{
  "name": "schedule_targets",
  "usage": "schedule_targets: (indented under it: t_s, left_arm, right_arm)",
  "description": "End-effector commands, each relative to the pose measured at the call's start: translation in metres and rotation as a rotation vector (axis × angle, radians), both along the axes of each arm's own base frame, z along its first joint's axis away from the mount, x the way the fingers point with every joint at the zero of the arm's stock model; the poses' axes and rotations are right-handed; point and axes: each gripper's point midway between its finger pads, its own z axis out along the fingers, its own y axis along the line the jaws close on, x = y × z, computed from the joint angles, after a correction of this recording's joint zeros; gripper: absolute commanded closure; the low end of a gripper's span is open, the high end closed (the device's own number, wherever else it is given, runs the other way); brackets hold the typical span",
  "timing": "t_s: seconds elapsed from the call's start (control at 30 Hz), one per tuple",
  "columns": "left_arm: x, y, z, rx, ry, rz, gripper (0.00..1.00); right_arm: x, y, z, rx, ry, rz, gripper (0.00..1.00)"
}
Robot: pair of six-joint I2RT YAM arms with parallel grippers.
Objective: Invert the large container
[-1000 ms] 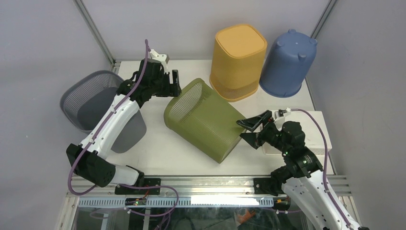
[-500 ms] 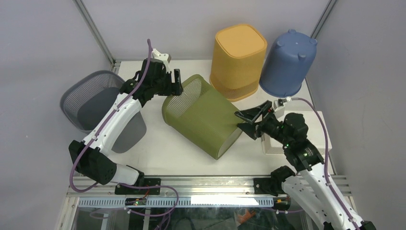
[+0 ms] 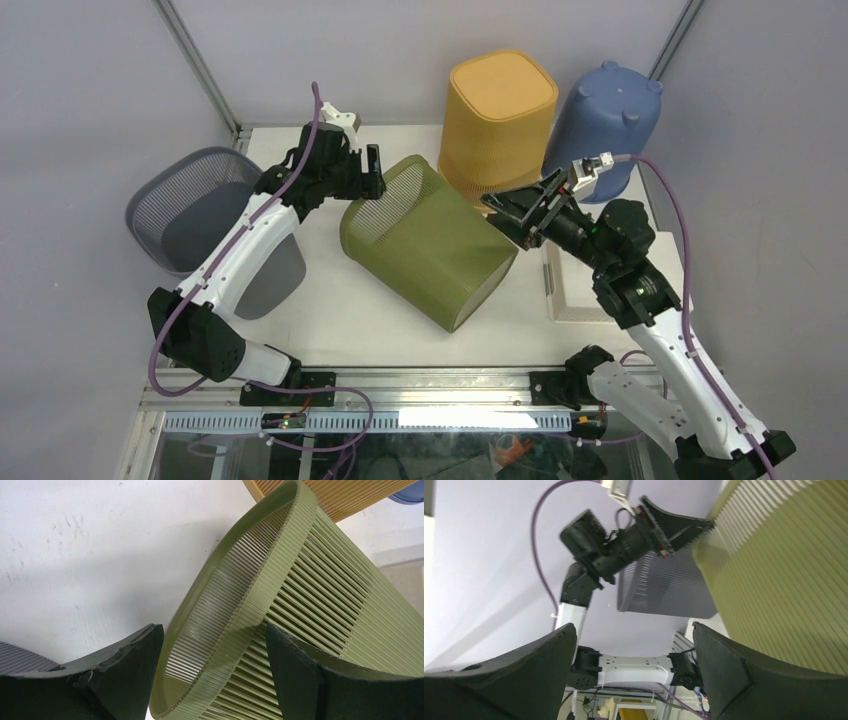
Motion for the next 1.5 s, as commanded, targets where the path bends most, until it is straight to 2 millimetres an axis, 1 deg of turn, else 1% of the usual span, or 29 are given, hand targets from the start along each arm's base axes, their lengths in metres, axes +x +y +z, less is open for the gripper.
schedule_targets:
  t_s: [0.0,0.03,0.07,0.13,0.2,0.27,0.33,0.4,0.43,0.5,0.63,0.77,0.87,1.07,1.23,1.33,1.47]
  left_arm:
    - [-0.003,0.005,-0.015,0.056,0.034,-0.020,0.23]
    - [-0.002,0.003,-0.013,0.051,0.029,-0.025,0.23]
    - [-0.003,0.002,-0.003,0.034,0.008,-0.033,0.23]
    - [-0.005,0.000,0.021,0.002,-0.046,-0.044,0.23]
    - [-0.007,-0.002,0.046,-0.032,-0.103,-0.051,0.23]
    - [-0.009,-0.002,0.072,-0.067,-0.164,-0.046,0.23]
    - [-0.009,0.001,0.091,-0.090,-0.211,-0.028,0.25]
    - [-0.009,0.004,0.099,-0.095,-0.233,-0.007,0.28]
    - [-0.008,0.005,0.099,-0.090,-0.233,0.000,0.29]
    - [-0.007,0.007,0.091,-0.075,-0.212,0.010,0.33]
    - [-0.010,0.006,0.071,-0.064,-0.158,0.005,0.48]
    - [-0.011,0.006,0.055,-0.055,-0.122,0.005,0.66]
    - [-0.008,0.006,0.040,-0.038,-0.095,0.012,0.76]
    - [-0.007,0.004,0.014,-0.011,-0.042,0.003,0.82]
    - [-0.007,0.004,0.008,-0.010,-0.032,0.001,0.82]
    - [-0.007,0.005,0.003,-0.002,-0.028,0.001,0.82]
    - [-0.007,0.005,-0.003,0.009,-0.018,-0.003,0.83]
  right_arm:
    - [-0.010,-0.021,-0.020,-0.145,0.042,-0.080,0.10]
    - [-0.013,-0.028,-0.035,-0.183,0.087,-0.108,0.10]
    - [-0.018,-0.036,-0.047,-0.208,0.120,-0.133,0.10]
    - [-0.027,-0.048,-0.069,-0.235,0.182,-0.173,0.10]
    - [-0.037,-0.058,-0.094,-0.247,0.254,-0.199,0.13]
    - [-0.046,-0.061,-0.112,-0.236,0.299,-0.199,0.18]
    - [-0.052,-0.058,-0.128,-0.214,0.339,-0.176,0.24]
    - [-0.055,-0.052,-0.140,-0.186,0.368,-0.146,0.29]
    - [-0.055,-0.049,-0.143,-0.174,0.373,-0.132,0.30]
    - [-0.053,-0.045,-0.146,-0.164,0.373,-0.114,0.33]
    - [-0.049,-0.037,-0.147,-0.170,0.370,-0.080,0.36]
    - [-0.043,-0.029,-0.153,-0.157,0.370,-0.054,0.41]
    - [-0.038,-0.021,-0.156,-0.124,0.366,-0.035,0.46]
    - [-0.033,-0.013,-0.156,-0.124,0.350,-0.023,0.57]
    - [-0.031,-0.005,-0.156,-0.115,0.340,-0.001,0.67]
    - [-0.030,-0.001,-0.148,-0.105,0.315,0.009,0.76]
    - [-0.029,-0.001,-0.127,-0.097,0.249,0.008,0.87]
